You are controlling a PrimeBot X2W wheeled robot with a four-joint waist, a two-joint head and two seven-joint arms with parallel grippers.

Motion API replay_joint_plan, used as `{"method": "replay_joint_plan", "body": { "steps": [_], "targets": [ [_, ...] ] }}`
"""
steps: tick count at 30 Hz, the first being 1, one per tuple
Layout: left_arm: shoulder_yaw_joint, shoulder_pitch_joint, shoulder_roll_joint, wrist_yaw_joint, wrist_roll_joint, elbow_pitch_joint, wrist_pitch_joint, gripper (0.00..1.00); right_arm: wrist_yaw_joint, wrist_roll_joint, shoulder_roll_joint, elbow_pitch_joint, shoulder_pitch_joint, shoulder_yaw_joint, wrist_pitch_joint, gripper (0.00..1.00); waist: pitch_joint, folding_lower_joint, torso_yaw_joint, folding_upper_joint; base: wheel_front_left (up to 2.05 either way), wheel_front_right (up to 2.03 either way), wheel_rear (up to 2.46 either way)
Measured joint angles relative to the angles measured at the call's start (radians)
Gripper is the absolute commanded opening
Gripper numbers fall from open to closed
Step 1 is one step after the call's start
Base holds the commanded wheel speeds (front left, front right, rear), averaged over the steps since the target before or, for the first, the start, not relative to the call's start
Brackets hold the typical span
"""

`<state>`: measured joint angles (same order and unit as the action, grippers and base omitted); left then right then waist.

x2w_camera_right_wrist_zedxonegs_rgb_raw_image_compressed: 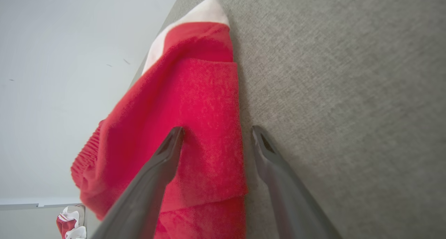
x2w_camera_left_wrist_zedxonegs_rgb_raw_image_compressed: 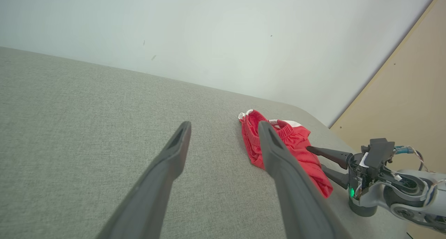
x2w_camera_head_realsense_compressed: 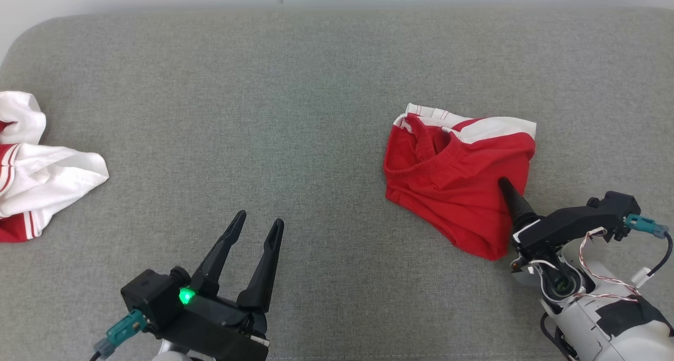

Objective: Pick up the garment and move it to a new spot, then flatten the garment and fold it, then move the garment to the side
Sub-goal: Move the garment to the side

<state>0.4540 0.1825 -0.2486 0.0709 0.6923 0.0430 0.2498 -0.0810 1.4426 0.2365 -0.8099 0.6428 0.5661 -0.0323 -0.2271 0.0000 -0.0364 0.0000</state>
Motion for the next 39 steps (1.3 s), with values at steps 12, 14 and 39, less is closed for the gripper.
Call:
{"method": "replay_joint_plan", "body": {
  "steps": [12, 14, 39],
  "targets": [
    [-0.004, 0.0, 0.002, 0.001, 0.0, 0.006, 0.0, 1.0, -0.03, 0.002, -0.022, -0.032, 0.047, 0.001, 0.02, 0.0, -0.007, 0.0001, -0.01, 0.0, 0.0, 0.0, 0.0],
    [-0.007, 0.0, 0.002, 0.001, 0.0, 0.007, 0.0, 1.0, -0.034, 0.002, -0.023, -0.033, 0.048, 0.001, 0.022, 0.0, -0.006, 0.0001, -0.01, 0.0, 0.0, 0.0, 0.0],
    [-0.009, 0.004, 0.002, 0.001, -0.036, -0.048, 0.0, 1.0, -0.042, -0.081, 0.279, 0.112, 0.152, 0.067, 0.15, 0.0, -0.062, 0.0, 0.04, 0.0, 0.0, 0.0, 0.0]
  ]
}}
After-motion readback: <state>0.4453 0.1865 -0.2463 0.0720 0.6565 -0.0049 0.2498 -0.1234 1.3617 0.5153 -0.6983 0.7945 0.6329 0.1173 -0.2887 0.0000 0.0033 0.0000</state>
